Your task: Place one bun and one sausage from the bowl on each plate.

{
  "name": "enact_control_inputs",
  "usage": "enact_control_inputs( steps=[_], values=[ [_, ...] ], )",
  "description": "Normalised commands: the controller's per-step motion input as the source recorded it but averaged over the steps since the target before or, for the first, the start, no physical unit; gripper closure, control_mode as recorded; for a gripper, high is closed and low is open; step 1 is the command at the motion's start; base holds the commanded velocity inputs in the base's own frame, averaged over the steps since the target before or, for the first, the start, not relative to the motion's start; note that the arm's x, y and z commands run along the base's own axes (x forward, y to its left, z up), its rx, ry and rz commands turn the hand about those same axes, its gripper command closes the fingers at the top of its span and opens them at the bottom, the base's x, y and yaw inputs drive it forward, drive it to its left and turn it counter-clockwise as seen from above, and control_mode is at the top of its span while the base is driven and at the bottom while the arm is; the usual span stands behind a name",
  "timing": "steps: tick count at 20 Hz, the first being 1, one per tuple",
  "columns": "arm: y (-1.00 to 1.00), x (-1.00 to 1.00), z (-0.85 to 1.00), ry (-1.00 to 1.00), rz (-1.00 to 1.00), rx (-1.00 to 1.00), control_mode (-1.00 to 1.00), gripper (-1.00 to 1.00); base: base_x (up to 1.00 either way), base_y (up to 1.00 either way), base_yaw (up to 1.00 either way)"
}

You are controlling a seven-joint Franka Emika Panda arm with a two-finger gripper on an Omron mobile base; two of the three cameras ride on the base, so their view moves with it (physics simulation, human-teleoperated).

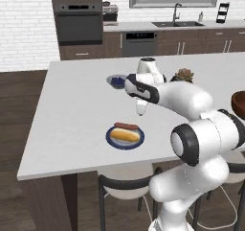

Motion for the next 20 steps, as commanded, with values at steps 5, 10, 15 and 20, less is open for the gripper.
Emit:
enact_control_inputs(
  steps=[5,10,15,20],
  values=[
    [-0.47,-1.00,1.00,-0.67,0.00,0.00,-1.00,-1.00,0.00,0.00,0.00],
    [-0.50,-1.00,1.00,-0.60,-0.01,0.00,-1.00,-1.00,0.00,0.00,0.00],
    [-0.71,-1.00,1.00,-0.63,0.05,0.00,-1.00,-1.00,0.00,0.00,0.00],
    [-0.54,-0.56,0.40,-0.37,-0.06,0.09,-1.00,-1.00,0.00,0.00,0.00]
  ],
)
